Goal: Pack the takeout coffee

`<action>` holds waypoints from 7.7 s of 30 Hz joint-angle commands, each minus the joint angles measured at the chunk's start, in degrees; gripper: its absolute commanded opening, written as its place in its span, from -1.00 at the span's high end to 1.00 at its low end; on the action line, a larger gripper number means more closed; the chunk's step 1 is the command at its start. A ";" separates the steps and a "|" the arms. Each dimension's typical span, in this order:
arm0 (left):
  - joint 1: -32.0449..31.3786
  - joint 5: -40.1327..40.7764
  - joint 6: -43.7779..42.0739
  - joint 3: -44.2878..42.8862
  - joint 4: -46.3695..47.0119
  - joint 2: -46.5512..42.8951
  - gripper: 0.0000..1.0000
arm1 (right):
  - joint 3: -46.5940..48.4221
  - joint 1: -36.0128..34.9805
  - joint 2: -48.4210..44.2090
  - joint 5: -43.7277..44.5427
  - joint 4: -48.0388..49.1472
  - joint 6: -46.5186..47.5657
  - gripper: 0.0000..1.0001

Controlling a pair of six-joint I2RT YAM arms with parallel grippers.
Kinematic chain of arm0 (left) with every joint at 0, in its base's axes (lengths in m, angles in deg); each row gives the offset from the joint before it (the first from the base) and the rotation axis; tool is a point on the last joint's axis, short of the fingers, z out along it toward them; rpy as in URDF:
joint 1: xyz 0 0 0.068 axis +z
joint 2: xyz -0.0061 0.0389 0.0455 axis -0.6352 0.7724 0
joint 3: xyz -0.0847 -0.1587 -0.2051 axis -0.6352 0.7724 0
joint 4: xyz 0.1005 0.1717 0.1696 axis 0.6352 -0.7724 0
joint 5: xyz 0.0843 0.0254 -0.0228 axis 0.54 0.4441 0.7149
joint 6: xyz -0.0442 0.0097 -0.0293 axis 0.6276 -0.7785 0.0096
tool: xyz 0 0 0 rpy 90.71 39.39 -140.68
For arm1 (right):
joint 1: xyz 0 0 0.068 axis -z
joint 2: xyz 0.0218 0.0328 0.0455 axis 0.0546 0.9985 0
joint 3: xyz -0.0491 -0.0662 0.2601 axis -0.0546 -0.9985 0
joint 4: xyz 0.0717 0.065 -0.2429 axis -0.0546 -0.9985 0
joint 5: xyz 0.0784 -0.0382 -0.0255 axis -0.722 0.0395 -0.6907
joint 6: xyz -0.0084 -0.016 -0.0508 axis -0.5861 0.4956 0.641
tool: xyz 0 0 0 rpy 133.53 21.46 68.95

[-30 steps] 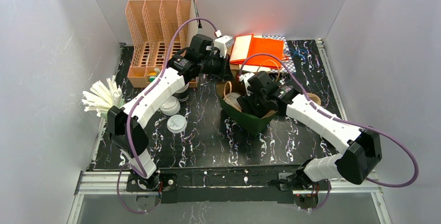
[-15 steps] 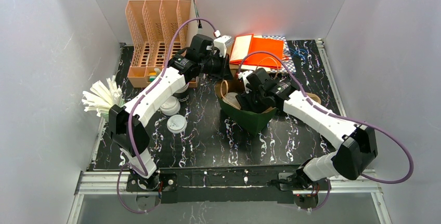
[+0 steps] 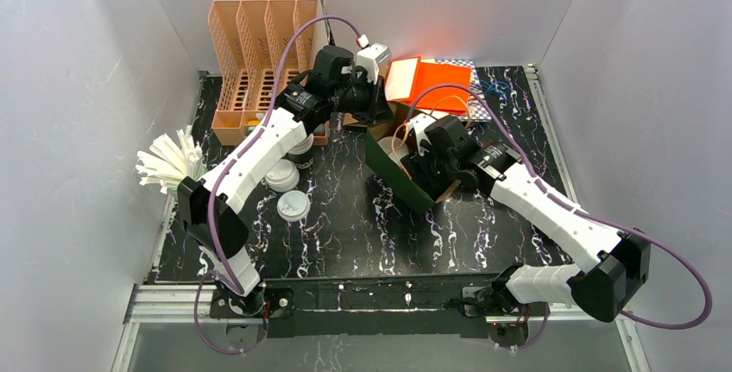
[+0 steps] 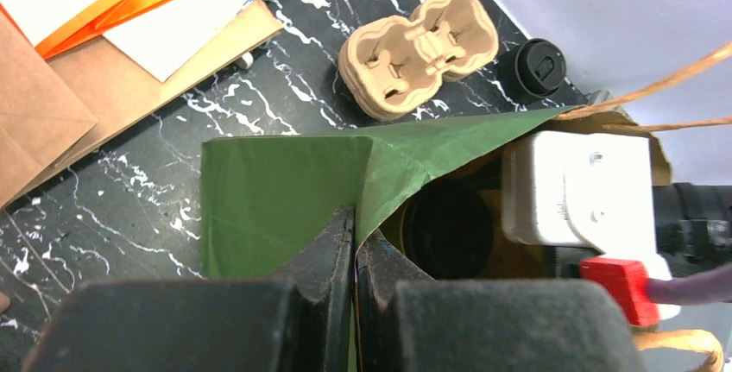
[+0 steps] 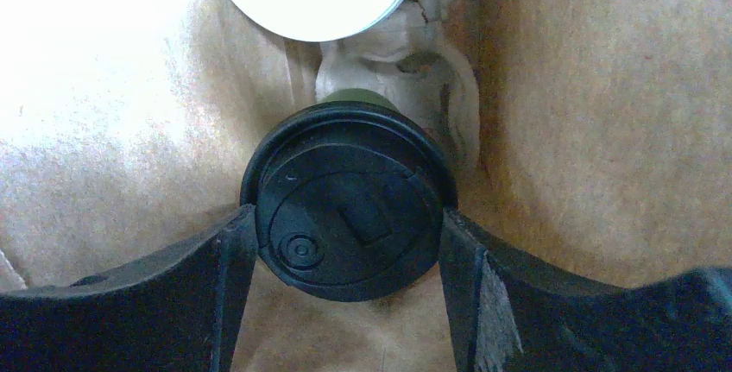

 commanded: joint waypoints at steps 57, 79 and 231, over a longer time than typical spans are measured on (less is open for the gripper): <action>0.09 -4.47 -1.29 3.75 2.21 -7.66 1.00 | -3.53 0.07 -3.30 12.28 5.68 1.22 0.56; 0.27 -4.11 12.30 11.97 4.22 -7.67 1.00 | 9.60 0.07 11.18 0.38 -10.76 -0.03 0.65; -7.06 8.35 0.32 15.87 13.71 -12.38 1.00 | 6.28 -0.01 -2.16 16.23 -2.50 2.46 -0.44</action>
